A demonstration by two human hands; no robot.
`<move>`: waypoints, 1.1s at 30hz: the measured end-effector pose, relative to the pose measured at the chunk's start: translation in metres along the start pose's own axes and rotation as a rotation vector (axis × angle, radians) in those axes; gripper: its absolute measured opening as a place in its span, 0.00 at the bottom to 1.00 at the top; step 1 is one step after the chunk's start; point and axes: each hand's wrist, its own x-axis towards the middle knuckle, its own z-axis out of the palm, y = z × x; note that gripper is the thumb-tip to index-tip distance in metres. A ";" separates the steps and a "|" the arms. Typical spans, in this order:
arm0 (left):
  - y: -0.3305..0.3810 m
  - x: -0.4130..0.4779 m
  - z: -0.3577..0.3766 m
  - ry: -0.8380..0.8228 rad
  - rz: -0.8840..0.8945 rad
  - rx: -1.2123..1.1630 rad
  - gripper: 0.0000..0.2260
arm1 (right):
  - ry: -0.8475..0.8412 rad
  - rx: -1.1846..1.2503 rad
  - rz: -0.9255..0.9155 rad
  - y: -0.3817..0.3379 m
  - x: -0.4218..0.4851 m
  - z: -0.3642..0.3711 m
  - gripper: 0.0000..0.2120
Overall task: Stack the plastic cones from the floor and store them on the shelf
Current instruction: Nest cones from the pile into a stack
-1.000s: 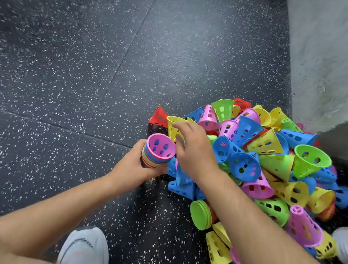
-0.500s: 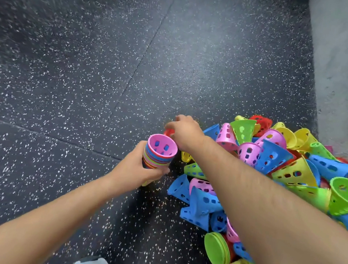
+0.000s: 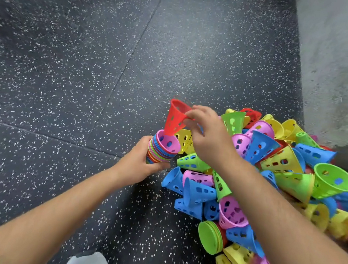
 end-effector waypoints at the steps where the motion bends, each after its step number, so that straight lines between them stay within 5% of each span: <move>1: -0.001 0.000 0.001 0.004 0.007 0.000 0.31 | -0.044 -0.008 0.008 0.000 -0.008 0.003 0.07; 7: -0.006 -0.004 -0.002 0.030 0.010 -0.074 0.30 | -0.290 -0.089 0.016 -0.010 -0.032 0.021 0.12; 11: -0.011 -0.003 -0.005 0.033 -0.018 -0.134 0.31 | -0.303 0.019 0.243 -0.012 -0.014 0.017 0.19; 23: -0.020 0.002 -0.005 0.000 -0.016 -0.143 0.31 | -0.438 -0.774 0.175 0.039 0.040 0.063 0.16; 33: -0.008 -0.005 -0.010 0.044 -0.039 -0.098 0.29 | 0.108 -0.057 0.127 0.004 0.009 0.017 0.08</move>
